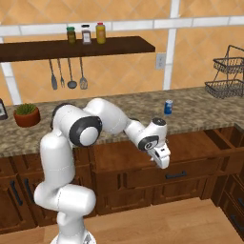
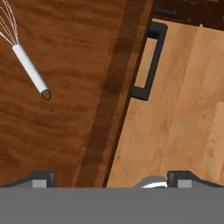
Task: Pick the whisk from the drawer and place it on the counter.
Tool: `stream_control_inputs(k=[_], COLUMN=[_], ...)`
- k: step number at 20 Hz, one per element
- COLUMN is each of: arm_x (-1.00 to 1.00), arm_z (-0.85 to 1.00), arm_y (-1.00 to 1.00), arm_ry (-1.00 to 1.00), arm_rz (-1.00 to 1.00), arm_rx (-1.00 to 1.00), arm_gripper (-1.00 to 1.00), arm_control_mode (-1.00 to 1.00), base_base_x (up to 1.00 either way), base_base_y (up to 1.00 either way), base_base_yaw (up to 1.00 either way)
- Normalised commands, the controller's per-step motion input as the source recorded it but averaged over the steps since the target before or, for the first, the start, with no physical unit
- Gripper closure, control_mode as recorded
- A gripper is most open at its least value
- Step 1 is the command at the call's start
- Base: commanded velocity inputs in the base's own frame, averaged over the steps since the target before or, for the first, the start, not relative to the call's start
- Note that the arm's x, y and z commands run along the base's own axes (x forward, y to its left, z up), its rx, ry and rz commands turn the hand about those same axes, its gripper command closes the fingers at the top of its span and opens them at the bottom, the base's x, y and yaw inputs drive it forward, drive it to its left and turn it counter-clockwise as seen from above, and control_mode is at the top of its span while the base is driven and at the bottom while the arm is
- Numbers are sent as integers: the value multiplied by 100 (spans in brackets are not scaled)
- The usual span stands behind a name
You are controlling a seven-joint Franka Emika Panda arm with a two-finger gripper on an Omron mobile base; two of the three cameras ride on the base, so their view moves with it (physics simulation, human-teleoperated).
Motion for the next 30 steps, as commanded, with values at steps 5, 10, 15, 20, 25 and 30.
stream_control_inputs(k=[5, 10, 15, 20, 25, 30], arm_x=[47, 0, -58, -100, -100, -49], arm_z=[-39, -21, -28, -2, 0, 71], arm_y=[-8, -10, -51, -100, -100, -49], arm_ry=[-5, 1, 5, 1, 0, 0], arm_rz=[3, 9, 7, 4, 5, 2], arm_rx=[0, -7, -19, -5, 0, 12], arm_gripper=[-100, -100, -100, -100, -100, -100], arm_control_mode=[-100, -100, -100, -100, -100, -100], base_base_x=[0, 0, 0, 0, 0, 0], base_base_y=[0, 0, 0, 0, 0, 0], base_base_yaw=[0, 0, 0, 0, 0, 0])
